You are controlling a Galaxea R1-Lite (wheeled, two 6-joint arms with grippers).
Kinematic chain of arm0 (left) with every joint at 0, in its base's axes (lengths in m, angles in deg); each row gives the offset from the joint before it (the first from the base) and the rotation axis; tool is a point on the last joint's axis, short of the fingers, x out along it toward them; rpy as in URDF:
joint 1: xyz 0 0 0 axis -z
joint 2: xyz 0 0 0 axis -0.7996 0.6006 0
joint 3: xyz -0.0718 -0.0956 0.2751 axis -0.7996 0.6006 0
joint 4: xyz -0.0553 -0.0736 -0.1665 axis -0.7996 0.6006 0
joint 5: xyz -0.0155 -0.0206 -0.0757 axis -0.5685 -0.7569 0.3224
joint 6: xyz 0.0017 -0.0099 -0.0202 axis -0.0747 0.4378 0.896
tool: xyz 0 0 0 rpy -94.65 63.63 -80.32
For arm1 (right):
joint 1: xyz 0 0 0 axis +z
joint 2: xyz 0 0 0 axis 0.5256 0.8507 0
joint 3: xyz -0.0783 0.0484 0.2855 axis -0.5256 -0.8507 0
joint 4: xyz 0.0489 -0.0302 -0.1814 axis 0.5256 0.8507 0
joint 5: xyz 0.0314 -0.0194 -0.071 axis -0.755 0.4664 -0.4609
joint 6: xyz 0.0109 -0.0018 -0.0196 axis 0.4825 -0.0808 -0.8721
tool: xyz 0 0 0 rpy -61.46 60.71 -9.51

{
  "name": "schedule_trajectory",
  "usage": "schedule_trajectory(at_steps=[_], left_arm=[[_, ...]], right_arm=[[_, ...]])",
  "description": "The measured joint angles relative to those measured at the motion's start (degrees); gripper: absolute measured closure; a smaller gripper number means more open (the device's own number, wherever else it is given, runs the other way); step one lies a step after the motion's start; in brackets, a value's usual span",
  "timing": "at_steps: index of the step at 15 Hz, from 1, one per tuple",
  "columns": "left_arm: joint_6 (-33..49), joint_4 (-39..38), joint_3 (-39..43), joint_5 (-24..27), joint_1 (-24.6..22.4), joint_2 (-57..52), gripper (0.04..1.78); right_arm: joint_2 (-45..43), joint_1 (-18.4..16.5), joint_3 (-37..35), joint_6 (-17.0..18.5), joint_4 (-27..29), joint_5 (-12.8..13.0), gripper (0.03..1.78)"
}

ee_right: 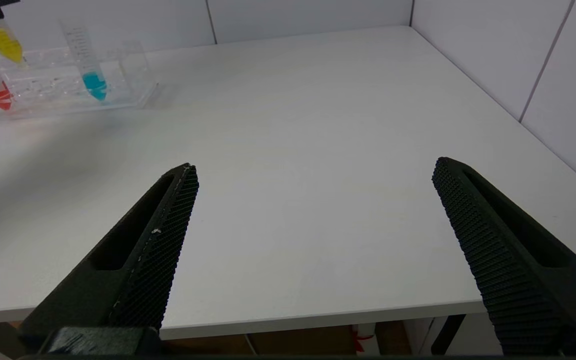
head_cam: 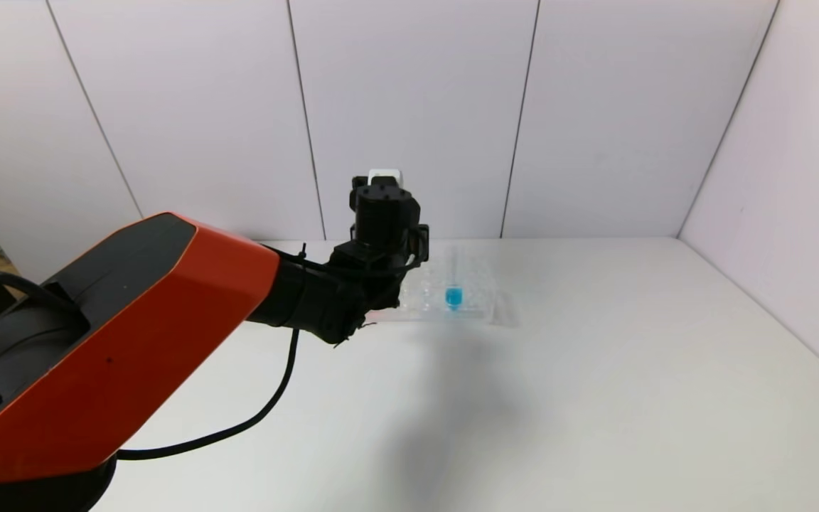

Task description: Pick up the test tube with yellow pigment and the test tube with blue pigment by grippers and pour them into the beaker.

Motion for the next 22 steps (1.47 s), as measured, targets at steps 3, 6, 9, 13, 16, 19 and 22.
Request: schedule_trajectory(at_steps=[3,6,9,13,16,19,22], left_arm=[[-1.13,0.24,-0.22,0.13,0.06,-1.37,1.27],[-1.16,1.41,-0.26,0.18,0.33,-2.91,1.27],[-1.18,3.15,-0.28,0.18,0.26,-4.73,1.27],[-1.22,6.95,-0.41,0.33,0.02,-8.77,1.27],[-1.16,9.46,0.52,0.35,-1.95,-12.87,1.27],[-1.27,10.2,2.84,0.88,-6.53,-16.9,1.27],[-1.22,10.17,6.14,1.76,-11.69,-20.03,1.27]], right_arm=[[0.0,0.0,0.0,0.02,0.0,-0.02,0.1],[0.0,0.0,0.0,-0.01,0.0,-0.05,0.1],[0.0,0.0,0.0,0.0,0.0,-0.05,0.1],[0.0,0.0,0.0,0.02,0.0,-0.02,0.1],[0.0,0.0,0.0,-0.01,0.0,-0.02,0.1],[0.0,0.0,0.0,0.0,0.0,-0.02,0.1],[0.0,0.0,0.0,-0.01,0.02,-0.02,0.1]])
